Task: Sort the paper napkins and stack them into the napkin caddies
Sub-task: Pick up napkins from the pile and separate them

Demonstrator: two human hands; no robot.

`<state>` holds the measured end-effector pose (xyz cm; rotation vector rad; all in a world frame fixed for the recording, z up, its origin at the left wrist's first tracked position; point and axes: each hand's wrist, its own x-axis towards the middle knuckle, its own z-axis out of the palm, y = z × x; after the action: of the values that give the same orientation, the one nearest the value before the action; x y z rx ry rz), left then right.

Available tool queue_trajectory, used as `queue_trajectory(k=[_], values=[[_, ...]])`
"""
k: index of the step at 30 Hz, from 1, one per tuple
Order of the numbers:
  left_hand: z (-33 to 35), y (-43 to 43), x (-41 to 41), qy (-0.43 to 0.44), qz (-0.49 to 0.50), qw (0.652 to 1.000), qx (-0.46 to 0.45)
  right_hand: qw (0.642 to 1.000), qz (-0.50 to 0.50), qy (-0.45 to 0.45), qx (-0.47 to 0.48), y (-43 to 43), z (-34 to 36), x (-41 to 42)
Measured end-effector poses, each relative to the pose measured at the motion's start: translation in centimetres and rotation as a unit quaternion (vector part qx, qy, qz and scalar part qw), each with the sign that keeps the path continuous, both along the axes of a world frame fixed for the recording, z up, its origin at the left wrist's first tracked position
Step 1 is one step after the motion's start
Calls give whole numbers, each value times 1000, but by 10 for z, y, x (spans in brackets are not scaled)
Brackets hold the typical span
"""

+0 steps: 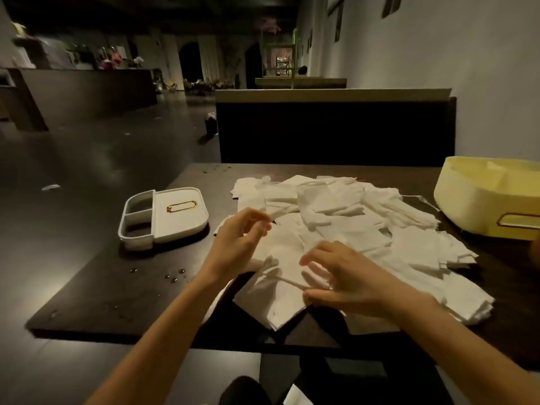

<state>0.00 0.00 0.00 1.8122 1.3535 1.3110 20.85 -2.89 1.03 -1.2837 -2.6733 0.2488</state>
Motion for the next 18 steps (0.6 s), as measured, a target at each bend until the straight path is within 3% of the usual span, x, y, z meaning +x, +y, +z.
queue_trajectory(k=[7, 10, 14, 18], values=[[-2, 13, 0, -95, 16, 994, -41, 993, 62, -98, -33, 0, 7, -18], [5, 19, 4, -113, 1, 993, -43, 992, 55, -110, 17, -2, 7, -23], [14, 30, 6, -132, -4, 990, -58, 988, 59, -83, 116, -3, -3, -35], [9, 35, -5, -190, 6, 977, -93, 991, 44, -24, 122, 3, -8, -30]])
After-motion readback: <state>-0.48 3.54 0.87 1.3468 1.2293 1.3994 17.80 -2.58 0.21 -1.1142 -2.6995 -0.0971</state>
